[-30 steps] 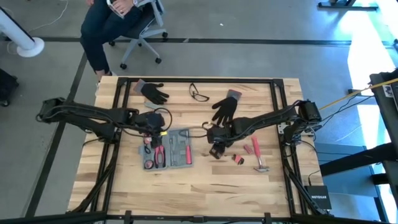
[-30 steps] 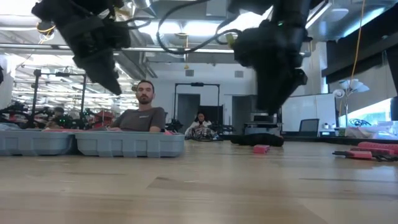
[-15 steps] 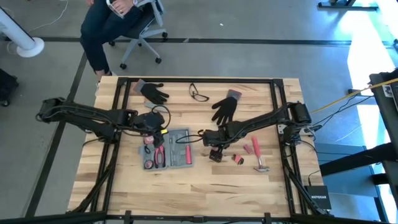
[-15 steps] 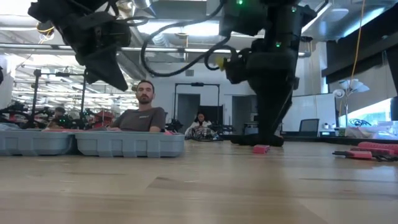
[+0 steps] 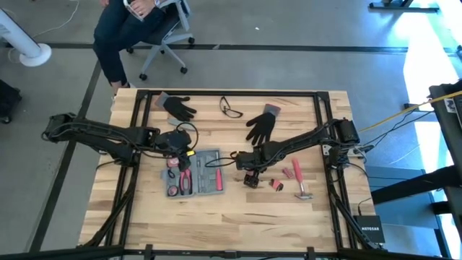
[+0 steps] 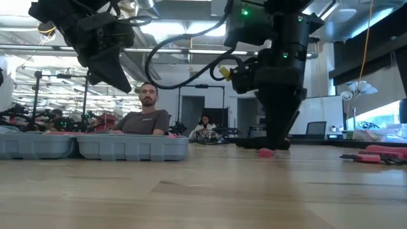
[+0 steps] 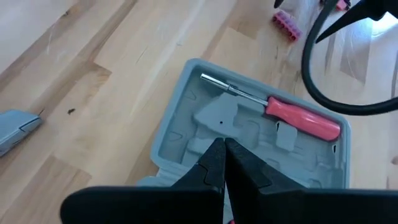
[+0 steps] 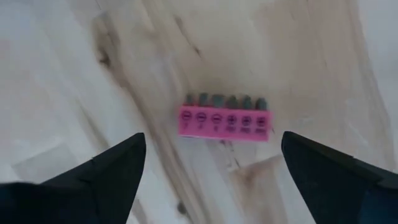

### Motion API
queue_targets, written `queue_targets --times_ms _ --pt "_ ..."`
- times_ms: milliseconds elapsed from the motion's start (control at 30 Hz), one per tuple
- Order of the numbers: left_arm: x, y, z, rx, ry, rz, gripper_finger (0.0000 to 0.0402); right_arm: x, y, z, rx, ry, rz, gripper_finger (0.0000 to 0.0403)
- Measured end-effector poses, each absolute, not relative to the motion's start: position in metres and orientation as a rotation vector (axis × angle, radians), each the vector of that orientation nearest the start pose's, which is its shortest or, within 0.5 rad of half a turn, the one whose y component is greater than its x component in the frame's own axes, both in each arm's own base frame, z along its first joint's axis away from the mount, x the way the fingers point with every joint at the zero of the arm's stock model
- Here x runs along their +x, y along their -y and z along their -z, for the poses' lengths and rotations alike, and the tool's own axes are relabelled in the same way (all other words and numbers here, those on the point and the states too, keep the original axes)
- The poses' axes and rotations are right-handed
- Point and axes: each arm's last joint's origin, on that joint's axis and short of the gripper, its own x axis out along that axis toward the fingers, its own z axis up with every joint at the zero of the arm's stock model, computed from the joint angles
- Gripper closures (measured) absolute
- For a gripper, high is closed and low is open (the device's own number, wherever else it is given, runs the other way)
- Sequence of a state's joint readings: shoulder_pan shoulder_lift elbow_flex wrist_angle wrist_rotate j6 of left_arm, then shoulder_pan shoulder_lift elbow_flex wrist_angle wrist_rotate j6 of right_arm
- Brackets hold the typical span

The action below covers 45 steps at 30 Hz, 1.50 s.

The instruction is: Prefit tool cases

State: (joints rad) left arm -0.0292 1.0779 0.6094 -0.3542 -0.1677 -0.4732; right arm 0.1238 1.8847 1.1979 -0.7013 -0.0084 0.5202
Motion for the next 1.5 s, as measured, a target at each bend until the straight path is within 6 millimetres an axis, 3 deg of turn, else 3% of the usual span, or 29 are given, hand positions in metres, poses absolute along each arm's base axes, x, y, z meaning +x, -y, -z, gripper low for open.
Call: queue_targets --times_ms 567,967,1267,1500 --pt "0.207 0.001 -0.208 -0.390 -0.771 -0.333 0.0401 0.351 -0.044 -0.130 0.340 -1.390 0.272 0.0043" --pt "0.207 0.001 -0.207 -0.393 -0.771 -0.335 0.0401 0.351 -0.043 -0.131 0.334 -1.407 0.286 0.0187" --pt "0.207 0.001 -0.207 -0.391 -0.772 -0.334 0.0401 0.354 -0.043 -0.133 0.320 -1.401 0.288 0.0165" --pt "0.207 0.001 -0.207 -0.386 -0.772 -0.332 0.0401 0.354 -0.043 -0.134 0.322 -1.403 0.287 0.0189"
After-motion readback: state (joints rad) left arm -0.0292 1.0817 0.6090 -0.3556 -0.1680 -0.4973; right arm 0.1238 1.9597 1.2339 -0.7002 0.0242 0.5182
